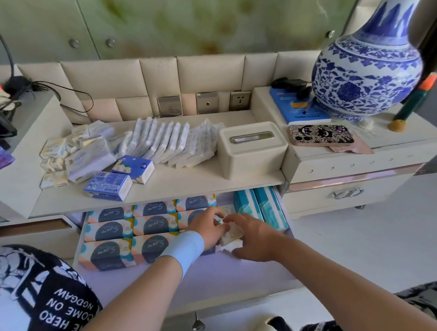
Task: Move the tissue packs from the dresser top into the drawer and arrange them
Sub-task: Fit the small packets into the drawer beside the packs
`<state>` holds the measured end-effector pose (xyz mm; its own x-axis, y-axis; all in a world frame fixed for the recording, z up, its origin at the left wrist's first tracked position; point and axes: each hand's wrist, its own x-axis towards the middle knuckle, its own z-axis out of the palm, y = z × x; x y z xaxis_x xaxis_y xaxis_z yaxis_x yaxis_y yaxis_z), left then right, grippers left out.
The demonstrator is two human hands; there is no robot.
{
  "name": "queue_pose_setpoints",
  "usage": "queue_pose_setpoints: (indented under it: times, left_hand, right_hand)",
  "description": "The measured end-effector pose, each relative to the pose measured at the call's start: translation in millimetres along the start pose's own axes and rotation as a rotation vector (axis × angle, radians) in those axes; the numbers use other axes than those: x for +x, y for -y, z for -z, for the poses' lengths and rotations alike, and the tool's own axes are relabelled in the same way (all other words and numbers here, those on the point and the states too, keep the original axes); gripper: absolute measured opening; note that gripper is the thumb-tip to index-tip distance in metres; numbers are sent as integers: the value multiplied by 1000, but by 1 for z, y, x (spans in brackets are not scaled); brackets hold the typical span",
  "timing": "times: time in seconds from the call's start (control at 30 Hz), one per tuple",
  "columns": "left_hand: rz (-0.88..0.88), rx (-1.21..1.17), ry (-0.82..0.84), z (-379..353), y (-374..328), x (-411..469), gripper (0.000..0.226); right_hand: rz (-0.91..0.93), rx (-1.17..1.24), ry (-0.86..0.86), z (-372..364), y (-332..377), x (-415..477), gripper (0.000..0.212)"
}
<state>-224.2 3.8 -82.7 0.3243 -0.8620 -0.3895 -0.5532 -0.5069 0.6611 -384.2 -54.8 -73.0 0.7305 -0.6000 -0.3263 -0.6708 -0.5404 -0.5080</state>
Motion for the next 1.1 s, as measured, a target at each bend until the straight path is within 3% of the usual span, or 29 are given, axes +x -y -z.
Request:
queue_pose_setpoints:
  times: [0.1, 0.23, 0.3, 0.37, 0.5, 0.83, 1.0, 1.1]
  left_hand:
    - [-11, -40, 47, -7, 1, 1, 31]
    - [-243, 478, -61, -2, 14, 9, 31]
    - [-271, 674, 23, 3, 24, 13, 44]
    - [-250, 734, 116, 6, 34, 16, 56]
    - [-292, 720, 105, 7, 40, 18, 60]
    - [-316, 738, 89, 13, 45, 24, 65]
    - [-339, 763, 75, 15, 45, 24, 67]
    - [-342, 773, 54, 14, 45, 22, 66]
  right_hand:
    - [-33, -231, -79, -7, -10, -1, 56]
    - [152, -810, -90, -20, -24, 4, 54]
    - [213, -931, -59, -27, -20, 7, 46]
    - [186, -961, -19, -36, -10, 12, 36]
    - [66, -1077, 74, -54, 3, 22, 33]
    - [99, -1110, 18, -58, -4, 33, 51]
    - [59, -1169, -19, -57, -8, 39, 42]
    - [76, -1150, -56, -51, -16, 41, 64]
